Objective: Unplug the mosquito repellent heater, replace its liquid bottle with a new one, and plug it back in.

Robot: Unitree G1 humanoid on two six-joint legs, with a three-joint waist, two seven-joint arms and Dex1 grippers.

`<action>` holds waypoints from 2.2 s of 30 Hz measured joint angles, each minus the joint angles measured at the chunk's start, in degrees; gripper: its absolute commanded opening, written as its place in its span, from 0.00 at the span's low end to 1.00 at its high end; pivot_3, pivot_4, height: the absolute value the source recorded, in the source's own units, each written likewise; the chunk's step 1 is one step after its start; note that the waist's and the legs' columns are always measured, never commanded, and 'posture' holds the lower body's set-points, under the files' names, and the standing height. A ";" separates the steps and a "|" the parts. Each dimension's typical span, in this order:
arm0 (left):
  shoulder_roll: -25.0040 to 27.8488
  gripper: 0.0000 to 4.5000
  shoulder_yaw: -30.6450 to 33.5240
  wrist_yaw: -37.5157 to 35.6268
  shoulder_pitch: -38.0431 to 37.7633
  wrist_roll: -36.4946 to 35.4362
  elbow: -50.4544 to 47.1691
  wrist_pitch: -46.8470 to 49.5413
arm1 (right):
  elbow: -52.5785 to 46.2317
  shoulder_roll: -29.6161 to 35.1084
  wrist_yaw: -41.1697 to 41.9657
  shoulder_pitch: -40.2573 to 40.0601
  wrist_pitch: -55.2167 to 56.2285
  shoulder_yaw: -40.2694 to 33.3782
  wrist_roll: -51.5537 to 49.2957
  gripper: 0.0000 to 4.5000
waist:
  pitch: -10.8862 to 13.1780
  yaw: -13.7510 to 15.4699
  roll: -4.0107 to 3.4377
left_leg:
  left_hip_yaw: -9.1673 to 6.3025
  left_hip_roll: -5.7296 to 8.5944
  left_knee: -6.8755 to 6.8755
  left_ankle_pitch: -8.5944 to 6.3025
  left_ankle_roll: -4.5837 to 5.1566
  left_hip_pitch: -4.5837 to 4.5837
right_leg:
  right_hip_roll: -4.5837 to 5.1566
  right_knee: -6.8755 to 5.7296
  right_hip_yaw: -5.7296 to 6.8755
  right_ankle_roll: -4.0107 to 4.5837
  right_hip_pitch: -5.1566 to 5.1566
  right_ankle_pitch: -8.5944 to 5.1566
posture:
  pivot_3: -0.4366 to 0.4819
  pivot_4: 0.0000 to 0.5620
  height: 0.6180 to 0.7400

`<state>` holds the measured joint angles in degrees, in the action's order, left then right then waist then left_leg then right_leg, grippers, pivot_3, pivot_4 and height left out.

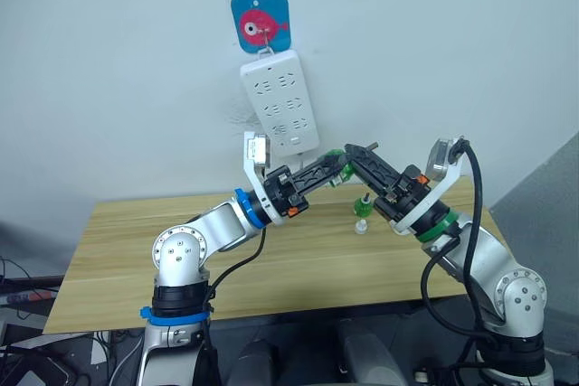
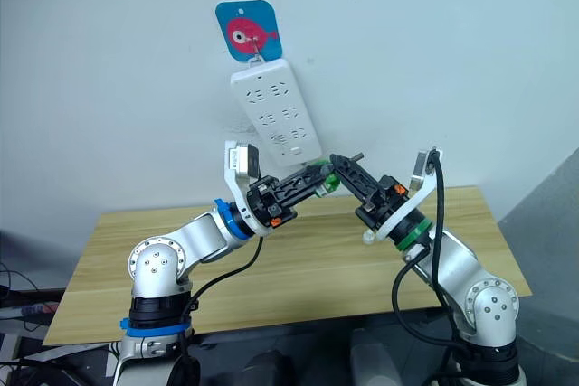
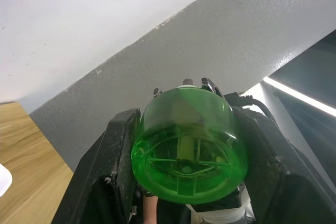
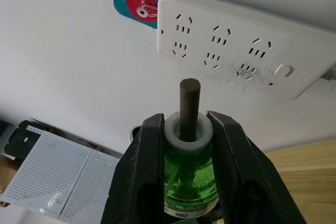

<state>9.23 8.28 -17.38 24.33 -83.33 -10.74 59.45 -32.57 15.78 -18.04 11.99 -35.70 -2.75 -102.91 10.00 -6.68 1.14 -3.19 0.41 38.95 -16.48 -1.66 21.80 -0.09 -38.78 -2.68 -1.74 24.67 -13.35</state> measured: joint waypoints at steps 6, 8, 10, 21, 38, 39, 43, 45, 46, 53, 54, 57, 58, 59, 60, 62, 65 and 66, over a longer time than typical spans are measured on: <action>0.85 0.52 -0.04 0.56 -0.14 -1.35 0.07 0.11 | -0.01 0.35 -0.01 0.00 0.71 0.83 -0.11 0.35 | -0.12 0.03 0.00 | 0.00 0.00 -0.01 0.00 0.00 0.00 | 0.00 0.01 0.00 0.00 0.00 0.00 | 0.28 0.20 1.00; 0.89 0.52 -0.04 0.52 -0.14 -1.88 0.07 0.09 | 0.00 0.34 -0.09 -0.20 1.30 0.82 0.02 0.49 | -0.16 0.04 -0.01 | 0.00 0.00 0.00 0.00 0.00 0.01 | 0.00 0.02 0.00 0.00 0.00 0.00 | 0.28 0.20 1.00; 1.43 0.52 -0.07 0.55 -0.31 -1.88 0.10 0.09 | -0.03 0.49 -0.07 -0.23 1.81 0.54 0.09 0.64 | -0.24 0.03 -0.01 | 0.00 0.00 -0.01 0.00 0.00 0.00 | -0.01 0.03 0.00 -0.01 0.00 -0.01 | 0.28 0.21 1.00; 10.21 0.52 1.04 -3.11 -3.13 1.80 1.84 -0.13 | 2.22 29.15 7.03 -9.32 -6.86 -7.52 14.06 1.00 | -0.30 0.25 -0.02 | 0.17 0.07 -0.05 -0.01 0.01 -0.04 | -0.19 0.18 -0.20 -0.26 -0.03 -0.17 | 0.28 0.26 1.00; 21.22 0.52 -14.30 -29.07 -13.54 39.90 -1.52 -21.61 | 29.22 30.24 16.90 23.81 -36.75 17.08 54.69 1.00 | 0.43 0.46 0.32 | 0.65 -0.24 -0.15 -0.16 0.27 0.00 | -0.46 0.75 -1.23 -0.02 -0.01 -0.03 | 0.33 0.38 1.00; 21.23 0.52 -14.46 -29.60 -13.69 40.51 -1.88 -21.82 | 32.18 28.73 17.69 25.25 -37.22 17.81 56.57 1.00 | 0.58 0.49 0.32 | 0.64 -0.21 -0.14 -0.17 0.29 0.01 | -0.41 0.78 -1.23 -0.01 -0.01 -0.01 | 0.33 0.39 1.00; 21.32 0.52 -14.52 -30.90 -14.16 41.80 -2.26 -22.52 | 44.49 24.30 21.47 29.79 -36.66 19.84 64.69 1.00 | 1.05 0.80 0.25 | 0.56 -0.11 -0.14 -0.20 0.35 0.05 | -0.28 0.83 -1.22 -0.03 -0.01 0.00 | 0.36 0.40 1.00; 21.32 0.52 -14.41 -31.08 -14.35 42.07 -2.29 -22.56 | 49.04 22.76 23.77 31.34 -35.44 20.58 68.56 1.00 | 1.34 1.00 0.26 | 0.45 -0.11 -0.14 -0.21 0.36 0.05 | -0.28 0.82 -1.21 -0.03 -0.01 0.01 | 0.37 0.41 1.00; 21.32 0.52 -14.36 -31.12 -14.45 42.13 -2.32 -22.56 | 50.79 22.12 24.86 31.86 -34.79 21.05 70.33 1.00 | 1.46 1.06 0.26 | 0.44 -0.11 -0.14 -0.21 0.36 0.05 | -0.27 0.82 -1.19 -0.03 -0.01 0.01 | 0.37 0.41 1.00; 20.84 0.52 -13.78 -30.90 -15.28 42.19 -3.35 -22.49 | 61.07 17.35 33.37 33.67 -30.25 24.15 80.24 1.00 | 2.21 1.49 0.08 | 0.30 -0.14 -0.14 -0.21 0.36 0.03 | -0.27 0.77 -1.15 -0.03 0.00 0.02 | 0.39 0.42 1.00; 20.76 0.52 -13.77 -30.87 -15.32 42.19 -3.53 -22.47 | 62.04 16.84 34.13 33.76 -29.53 24.24 81.43 1.00 | 2.25 1.53 0.07 | 0.29 -0.14 -0.14 -0.21 0.36 0.03 | -0.27 0.76 -1.14 -0.03 0.00 0.02 | 0.39 0.42 1.00; 20.64 0.52 -13.77 -30.74 -15.51 42.19 -4.45 -22.36 | 64.81 16.00 36.27 34.07 -27.52 24.25 84.35 0.92 | 2.39 1.63 0.04 | 0.27 -0.13 -0.14 -0.21 0.36 0.05 | -0.25 0.78 -1.12 -0.04 0.00 0.02 | 0.39 0.41 1.00; 20.61 0.52 -13.77 -30.72 -15.50 42.19 -4.55 -22.30 | 65.38 15.73 37.05 34.12 -27.08 24.19 85.44 0.87 | 2.40 1.64 0.04 | 0.28 -0.12 -0.14 -0.21 0.36 0.05 | -0.24 0.78 -1.13 -0.04 0.00 0.03 | 0.39 0.41 1.00; 20.55 0.52 -13.77 -30.67 -15.49 42.18 -4.58 -22.22 | 65.60 15.58 37.63 34.12 -26.92 24.18 86.25 0.79 | 2.40 1.63 0.03 | 0.27 -0.12 -0.14 -0.21 0.36 0.05 | -0.24 0.78 -1.12 -0.04 0.00 0.03 | 0.39 0.41 1.00; 20.51 0.52 -13.77 -30.64 -15.49 42.18 -4.60 -22.09 | 65.69 15.54 38.20 34.12 -26.81 24.14 86.63 0.73 | 2.41 1.63 0.03 | 0.27 -0.12 -0.14 -0.21 0.36 0.05 | -0.23 0.78 -1.12 -0.04 0.00 0.03 | 0.39 0.41 1.00; 20.31 0.52 -13.77 -30.59 -15.34 42.15 -4.65 -21.83 | 65.65 15.43 39.40 34.18 -26.45 23.97 88.10 0.66 | 2.41 1.65 0.03 | 0.23 -0.13 -0.14 -0.21 0.36 0.04 | -0.24 0.77 -1.09 -0.04 0.00 0.03 | 0.39 0.41 1.00; 20.20 0.52 -13.77 -30.59 -15.04 42.15 -4.65 -21.16 | 65.29 15.21 40.28 33.91 -26.79 23.18 89.10 0.66 | 2.42 1.63 0.02 | 0.24 -0.12 -0.14 -0.21 0.35 0.04 | -0.24 0.76 -1.09 -0.04 0.00 0.03 | 0.37 0.40 1.00; 20.13 0.52 -13.77 -30.61 -14.83 42.15 -4.65 -21.10 | 64.85 15.21 40.48 33.72 -27.15 22.77 89.48 0.66 | 2.42 1.64 0.02 | 0.24 -0.12 -0.14 -0.21 0.35 0.04 | -0.24 0.76 -1.09 -0.04 0.00 0.03 | 0.37 0.40 1.00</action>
<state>29.36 -5.50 -47.98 9.50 -41.18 -15.40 38.34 32.27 30.99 22.44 45.71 -62.85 20.02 -13.43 12.42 -5.04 1.16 -2.95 0.29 38.81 -16.68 -1.30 21.84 -0.33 -38.02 -3.77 -1.77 24.67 -13.32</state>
